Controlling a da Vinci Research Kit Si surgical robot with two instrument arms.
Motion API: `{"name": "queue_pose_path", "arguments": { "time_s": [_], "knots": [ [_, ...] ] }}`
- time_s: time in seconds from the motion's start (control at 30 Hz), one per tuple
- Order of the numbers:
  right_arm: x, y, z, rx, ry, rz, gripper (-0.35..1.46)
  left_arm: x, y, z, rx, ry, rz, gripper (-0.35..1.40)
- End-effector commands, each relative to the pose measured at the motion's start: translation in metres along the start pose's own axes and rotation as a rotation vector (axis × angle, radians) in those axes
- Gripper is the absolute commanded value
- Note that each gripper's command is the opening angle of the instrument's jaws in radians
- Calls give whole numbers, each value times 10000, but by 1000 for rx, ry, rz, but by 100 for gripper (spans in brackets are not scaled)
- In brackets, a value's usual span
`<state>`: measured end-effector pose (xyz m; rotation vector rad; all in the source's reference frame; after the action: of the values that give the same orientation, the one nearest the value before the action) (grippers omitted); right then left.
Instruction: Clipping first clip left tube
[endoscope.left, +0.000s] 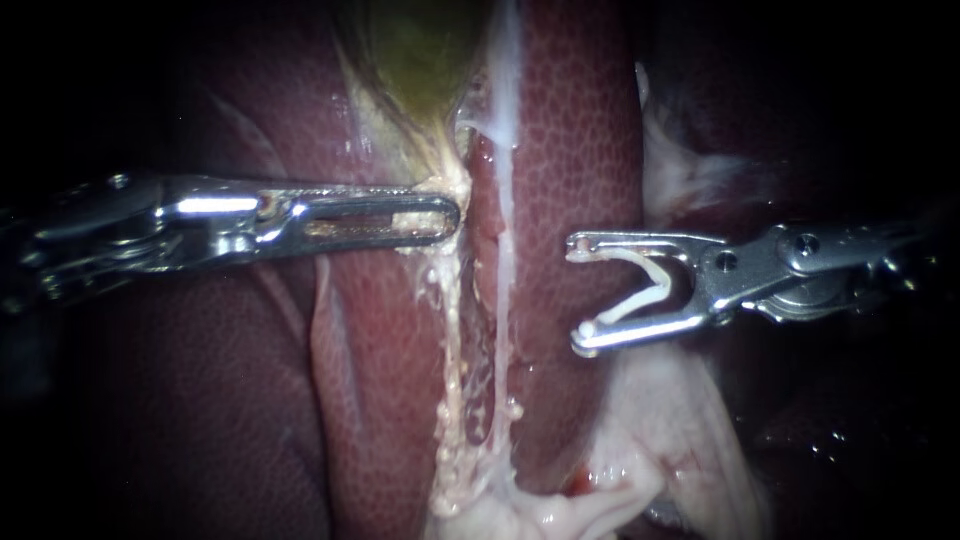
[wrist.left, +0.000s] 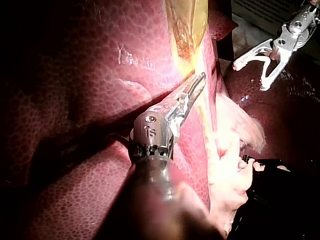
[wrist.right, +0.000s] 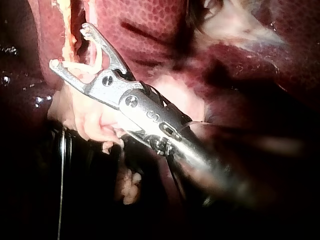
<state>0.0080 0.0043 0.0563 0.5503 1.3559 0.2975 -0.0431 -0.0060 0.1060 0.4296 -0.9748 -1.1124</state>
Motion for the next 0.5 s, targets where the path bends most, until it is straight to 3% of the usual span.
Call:
{"name": "queue_pose_path", "arguments": {
  "time_s": [0.03, 0.2, 0.33, 0.5],
  "knots": [
    [0, -1, 0, 0, 0, 0, 60, 0, 0, 0, 0, -1, 0, -35],
    [0, -1, 0, 0, 0, 0, 60, -6, -1, -8, 6, 3, -2, -35],
    [0, -1, 2, -1, 0, -1, 60, -29, 0, -33, 0, 8, -13, -35],
    [-1, -1, 4, -2, 0, -1, 60, -59, -2, -66, -13, -22, -33, -35]
  ]
}}
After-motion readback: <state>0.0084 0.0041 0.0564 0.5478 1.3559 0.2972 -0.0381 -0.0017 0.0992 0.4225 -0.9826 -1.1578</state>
